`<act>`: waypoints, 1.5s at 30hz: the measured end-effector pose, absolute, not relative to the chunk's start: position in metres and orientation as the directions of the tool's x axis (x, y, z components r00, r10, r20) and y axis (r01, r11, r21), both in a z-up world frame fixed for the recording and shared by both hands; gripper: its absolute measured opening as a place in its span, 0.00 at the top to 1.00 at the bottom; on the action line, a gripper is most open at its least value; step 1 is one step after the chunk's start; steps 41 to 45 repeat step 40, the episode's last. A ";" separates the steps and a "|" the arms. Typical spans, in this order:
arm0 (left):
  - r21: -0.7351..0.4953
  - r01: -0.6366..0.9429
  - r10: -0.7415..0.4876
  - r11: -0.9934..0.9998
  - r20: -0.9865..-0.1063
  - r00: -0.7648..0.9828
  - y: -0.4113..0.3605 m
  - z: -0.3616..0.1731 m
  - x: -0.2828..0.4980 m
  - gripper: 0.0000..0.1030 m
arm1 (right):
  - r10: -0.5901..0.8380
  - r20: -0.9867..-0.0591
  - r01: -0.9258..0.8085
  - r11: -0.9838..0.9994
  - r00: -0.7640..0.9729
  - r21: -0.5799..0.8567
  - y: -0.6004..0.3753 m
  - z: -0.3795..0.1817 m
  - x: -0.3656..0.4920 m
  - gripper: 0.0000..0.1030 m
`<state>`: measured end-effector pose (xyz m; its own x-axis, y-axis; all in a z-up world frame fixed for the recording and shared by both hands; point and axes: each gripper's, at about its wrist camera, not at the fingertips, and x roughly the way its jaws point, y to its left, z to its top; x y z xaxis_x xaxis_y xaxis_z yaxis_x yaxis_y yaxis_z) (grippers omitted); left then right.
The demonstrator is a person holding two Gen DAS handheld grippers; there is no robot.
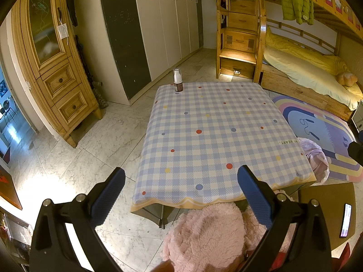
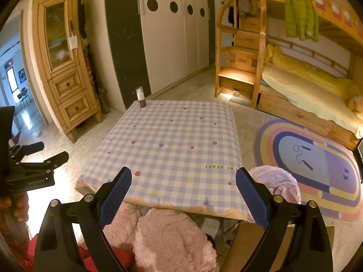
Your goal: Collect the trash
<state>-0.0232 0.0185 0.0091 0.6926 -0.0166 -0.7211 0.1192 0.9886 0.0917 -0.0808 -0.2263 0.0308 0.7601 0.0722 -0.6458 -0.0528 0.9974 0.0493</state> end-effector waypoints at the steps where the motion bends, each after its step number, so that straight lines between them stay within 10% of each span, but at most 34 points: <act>1: 0.092 0.119 -0.017 0.989 -0.721 0.693 0.019 0.009 -0.023 0.07 | 0.071 -0.646 -0.052 0.997 0.760 0.049 -0.226 0.031 -0.081 0.11; 45: 0.043 0.123 -0.055 0.991 -0.719 0.693 0.018 -0.011 -0.012 0.07 | 0.046 -0.637 0.005 0.997 0.770 0.078 -0.252 0.002 -0.072 0.11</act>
